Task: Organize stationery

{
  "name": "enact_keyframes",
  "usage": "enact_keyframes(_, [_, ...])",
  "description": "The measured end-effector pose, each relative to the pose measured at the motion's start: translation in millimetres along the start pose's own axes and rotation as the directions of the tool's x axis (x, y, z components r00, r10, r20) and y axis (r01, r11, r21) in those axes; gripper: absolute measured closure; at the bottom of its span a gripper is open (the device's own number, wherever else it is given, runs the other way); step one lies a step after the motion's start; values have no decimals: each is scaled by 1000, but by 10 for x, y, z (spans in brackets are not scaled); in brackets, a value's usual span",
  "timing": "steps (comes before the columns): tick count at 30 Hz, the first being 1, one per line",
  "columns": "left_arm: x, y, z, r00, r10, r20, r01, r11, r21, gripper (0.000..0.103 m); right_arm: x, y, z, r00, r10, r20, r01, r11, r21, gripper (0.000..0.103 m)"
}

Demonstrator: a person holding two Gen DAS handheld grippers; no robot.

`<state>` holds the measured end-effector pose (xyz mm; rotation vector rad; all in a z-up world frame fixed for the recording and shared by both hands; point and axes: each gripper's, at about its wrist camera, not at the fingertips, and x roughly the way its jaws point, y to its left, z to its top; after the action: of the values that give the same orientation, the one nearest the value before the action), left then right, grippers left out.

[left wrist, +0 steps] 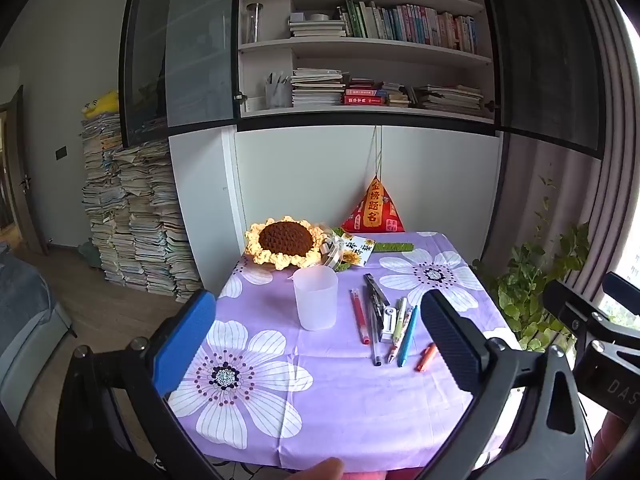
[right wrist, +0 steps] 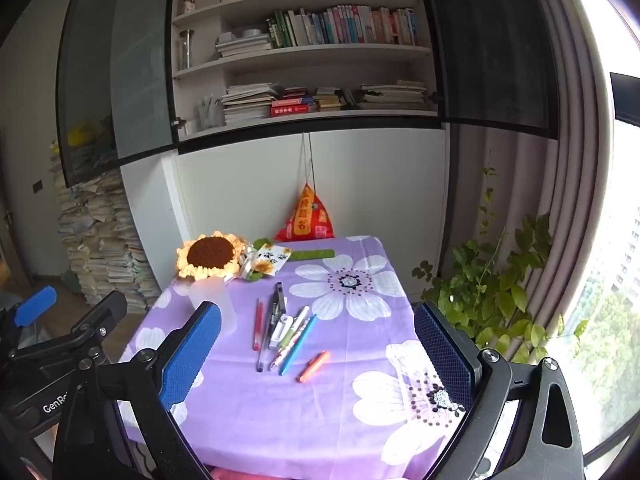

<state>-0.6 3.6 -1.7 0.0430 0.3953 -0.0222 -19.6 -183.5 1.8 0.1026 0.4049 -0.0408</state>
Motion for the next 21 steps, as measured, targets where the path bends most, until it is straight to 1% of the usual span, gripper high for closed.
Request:
enact_keyframes(1, [0,5,1,1000,-1,-2,1,1000,-1,1,30,-3,-86,1000,-1,-1,1,1000,2,5])
enact_keyframes(7, [36,1,-6,1000,-12,-10,12,1000,3,1,41,-3,-84,1000,-4,-3,4,1000,1,5])
enact_keyframes(13, [56,12,-20,1000,-19,-9,19,1000,-9,1,109,-10,-210,1000,-15,-15,15,1000,5,5])
enact_keyframes(18, [68,21,-19,999,-33,-6,33,999,-9,1,122,12,-157,1000,-19,-22,19,1000,4,5])
enact_keyframes(21, [93,34,-23,999,-35,-18,35,999,-12,1,122,5,-154,1000,-18,-24,18,1000,5,5])
